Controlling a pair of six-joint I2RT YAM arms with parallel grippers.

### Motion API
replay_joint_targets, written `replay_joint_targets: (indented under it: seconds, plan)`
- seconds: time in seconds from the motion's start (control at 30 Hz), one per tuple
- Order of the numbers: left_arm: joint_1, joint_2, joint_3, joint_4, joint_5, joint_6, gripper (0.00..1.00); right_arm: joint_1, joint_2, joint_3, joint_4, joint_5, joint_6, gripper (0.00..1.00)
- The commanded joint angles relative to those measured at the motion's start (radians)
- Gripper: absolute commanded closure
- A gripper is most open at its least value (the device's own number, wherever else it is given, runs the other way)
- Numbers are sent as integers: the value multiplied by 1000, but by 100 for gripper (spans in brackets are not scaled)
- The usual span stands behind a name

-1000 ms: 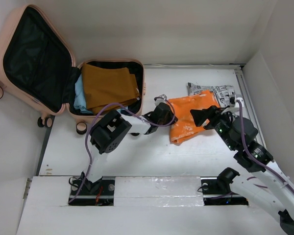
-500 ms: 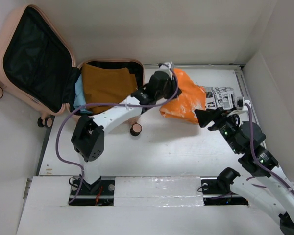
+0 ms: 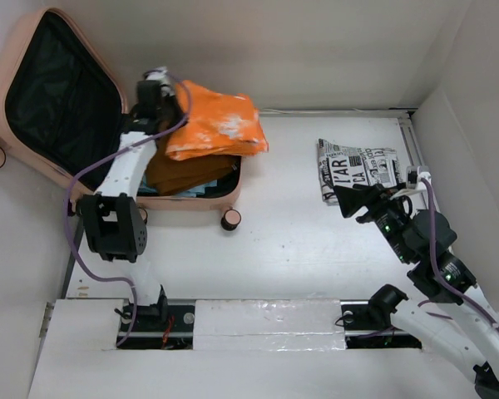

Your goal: Pack the luggage

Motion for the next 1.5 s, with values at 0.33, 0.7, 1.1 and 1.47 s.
replay_joint_targets:
  seconds: [0.33, 0.7, 1.1, 1.47]
  plan:
    - [337, -3, -223, 111, -29, -62, 40, -5, 26, 9, 54, -66, -15, 26]
    - [-27, -282, -229, 93, -427, -112, 14, -5, 76, -13, 74, -71, 3, 23]
    - [-688, 278, 215, 29, -279, -201, 19, -5, 9, 154, 2, 80, 3, 37]
    - [-734, 749, 503, 73, -158, -302, 22, -5, -2, 79, 1, -40, 13, 36]
